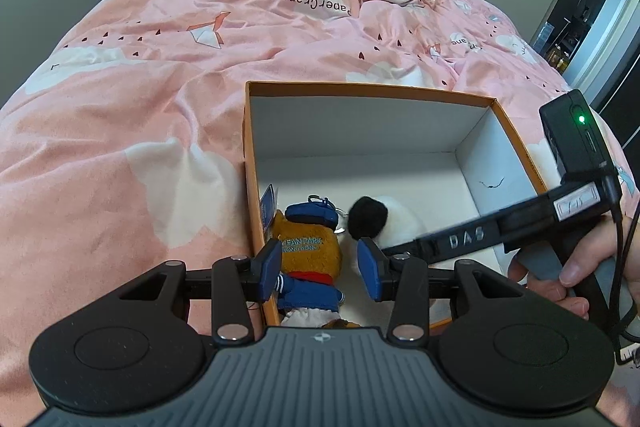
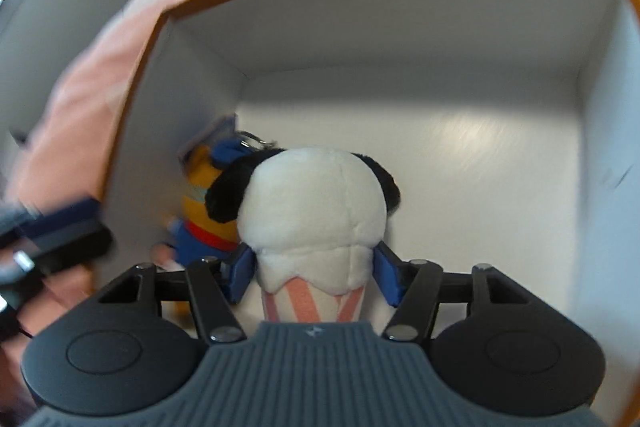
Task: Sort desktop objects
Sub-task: 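Lower both plushes into the orange box and open both grippers, then withdraw both grippers from the box back toward the item pile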
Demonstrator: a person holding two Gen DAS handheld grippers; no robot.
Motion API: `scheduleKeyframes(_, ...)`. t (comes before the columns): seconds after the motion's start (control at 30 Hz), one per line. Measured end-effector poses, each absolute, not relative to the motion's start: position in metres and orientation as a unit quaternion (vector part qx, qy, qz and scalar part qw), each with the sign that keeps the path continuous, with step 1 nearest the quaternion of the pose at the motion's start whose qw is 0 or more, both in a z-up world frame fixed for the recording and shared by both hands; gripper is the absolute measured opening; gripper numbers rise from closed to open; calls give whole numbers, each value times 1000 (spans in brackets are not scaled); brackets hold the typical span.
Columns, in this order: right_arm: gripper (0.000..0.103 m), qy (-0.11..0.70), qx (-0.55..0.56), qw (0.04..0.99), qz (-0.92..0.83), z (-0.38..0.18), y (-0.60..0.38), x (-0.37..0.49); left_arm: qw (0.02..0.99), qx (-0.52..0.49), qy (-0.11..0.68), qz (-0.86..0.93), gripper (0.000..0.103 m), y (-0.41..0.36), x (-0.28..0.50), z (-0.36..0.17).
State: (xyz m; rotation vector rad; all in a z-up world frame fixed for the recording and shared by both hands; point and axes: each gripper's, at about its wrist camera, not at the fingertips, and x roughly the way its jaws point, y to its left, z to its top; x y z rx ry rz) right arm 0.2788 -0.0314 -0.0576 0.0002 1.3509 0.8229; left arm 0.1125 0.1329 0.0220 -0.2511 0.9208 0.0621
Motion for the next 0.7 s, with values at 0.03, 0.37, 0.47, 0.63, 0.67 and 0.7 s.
scheduleKeyframes(0.03,64,615,21,696,371,-60,-33,281,888,-121,443,30,49,133,113,22)
scheduleKeyframes(0.37,66,637,48,671,376,-72,-21,274,886,-123,447,35,49,135,114,19)
scheduleKeyframes(0.47,75,626,24,681,378,-63,-19,274,887,-119,445,34,49,135,113,19)
scheduleKeyframes(0.63,80,573,-20,728,377,-38,-19,270,888,-119,442,37,49,133,113,19)
scheduleKeyframes(0.67,77,561,-27,737,377,-34,-19,268,889,-117,441,38,49,132,113,19)
scheduleKeyframes(0.7,73,554,-31,741,378,-31,-18,265,889,-114,441,38,49,132,113,19)
